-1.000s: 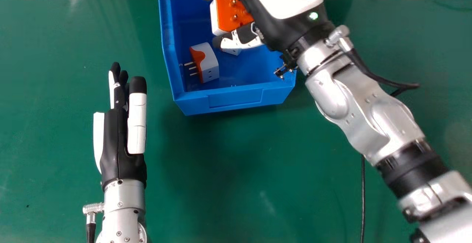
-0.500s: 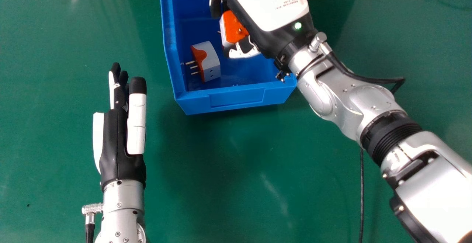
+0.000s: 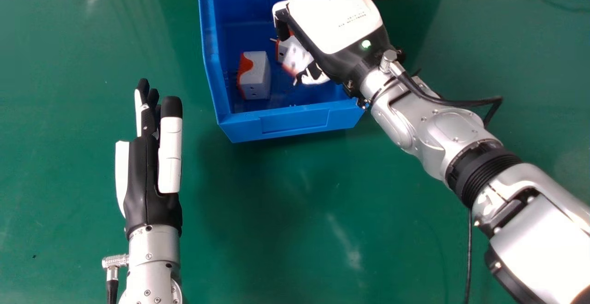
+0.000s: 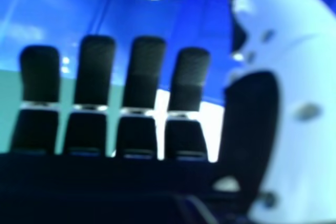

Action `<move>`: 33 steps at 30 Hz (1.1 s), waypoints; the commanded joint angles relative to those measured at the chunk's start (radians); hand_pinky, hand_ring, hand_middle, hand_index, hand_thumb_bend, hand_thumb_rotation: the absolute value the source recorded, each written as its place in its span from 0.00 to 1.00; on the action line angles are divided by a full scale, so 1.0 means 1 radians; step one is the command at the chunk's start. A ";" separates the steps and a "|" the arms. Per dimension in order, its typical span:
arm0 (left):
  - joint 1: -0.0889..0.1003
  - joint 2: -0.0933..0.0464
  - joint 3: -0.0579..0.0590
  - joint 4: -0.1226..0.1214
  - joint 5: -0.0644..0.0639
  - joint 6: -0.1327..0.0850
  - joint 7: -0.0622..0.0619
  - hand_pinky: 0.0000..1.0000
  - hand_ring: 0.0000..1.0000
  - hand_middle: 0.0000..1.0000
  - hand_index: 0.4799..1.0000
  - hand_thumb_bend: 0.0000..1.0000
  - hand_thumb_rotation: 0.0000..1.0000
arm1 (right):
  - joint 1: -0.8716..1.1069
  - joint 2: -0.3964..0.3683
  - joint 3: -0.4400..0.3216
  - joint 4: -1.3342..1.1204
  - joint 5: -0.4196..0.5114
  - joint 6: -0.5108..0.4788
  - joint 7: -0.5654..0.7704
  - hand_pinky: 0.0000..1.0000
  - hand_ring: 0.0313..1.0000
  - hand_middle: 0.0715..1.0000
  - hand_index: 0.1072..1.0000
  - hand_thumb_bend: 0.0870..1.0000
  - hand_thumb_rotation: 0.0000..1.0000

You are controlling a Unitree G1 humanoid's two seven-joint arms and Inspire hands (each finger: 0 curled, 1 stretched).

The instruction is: Pick all objects and put in blue box

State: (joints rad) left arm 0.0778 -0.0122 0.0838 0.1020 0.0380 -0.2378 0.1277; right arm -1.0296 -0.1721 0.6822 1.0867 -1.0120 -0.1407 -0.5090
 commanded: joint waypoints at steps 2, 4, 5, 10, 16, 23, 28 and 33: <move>-0.010 0.005 -0.004 -0.005 0.003 -0.013 -0.006 1.00 1.00 1.00 1.00 0.89 1.00 | -0.021 -0.020 0.004 -0.076 -0.001 0.040 0.049 0.39 0.49 0.53 0.50 0.52 0.01; -0.012 0.004 -0.003 -0.002 0.001 -0.016 -0.008 1.00 1.00 1.00 1.00 0.89 1.00 | -0.013 -0.027 0.005 -0.104 -0.002 0.051 0.069 0.39 0.49 0.53 0.50 0.52 0.01; -0.013 0.004 -0.004 0.000 0.004 -0.019 -0.006 1.00 1.00 1.00 1.00 0.89 1.00 | -0.009 -0.031 0.005 -0.117 -0.002 0.056 0.076 0.39 0.49 0.53 0.50 0.52 0.01; -0.017 0.005 -0.004 0.005 0.006 -0.017 -0.006 1.00 1.00 1.00 1.00 0.89 1.00 | 0.019 -0.054 -0.006 -0.201 0.004 0.078 0.108 0.67 0.74 0.76 0.74 0.75 0.26; -0.019 0.003 -0.008 0.005 0.012 -0.014 -0.001 1.00 1.00 1.00 1.00 0.89 1.00 | 0.094 -0.091 -0.039 -0.365 0.012 0.102 0.105 0.79 0.83 0.85 0.83 0.83 0.37; -0.019 0.004 -0.014 0.007 0.033 -0.015 0.014 1.00 1.00 1.00 1.00 0.89 1.00 | 0.279 -0.140 -0.129 -0.667 0.045 0.116 0.114 0.89 0.91 0.92 0.91 0.90 0.49; -0.023 0.000 -0.012 0.007 0.030 -0.011 0.013 1.00 1.00 1.00 1.00 0.89 1.00 | 0.430 -0.169 -0.203 -0.869 0.056 0.124 0.110 0.93 0.95 0.95 0.95 0.92 0.56; -0.025 0.001 -0.013 0.010 0.029 -0.007 0.009 1.00 1.00 1.00 1.00 0.90 1.00 | 0.562 -0.187 -0.262 -0.972 0.092 0.057 0.045 0.96 0.97 0.97 0.97 0.93 0.68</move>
State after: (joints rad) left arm 0.0573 -0.0123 0.0768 0.1216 0.0591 -0.2362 0.1355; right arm -0.4964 -0.3509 0.4506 0.1666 -0.9380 -0.0554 -0.4171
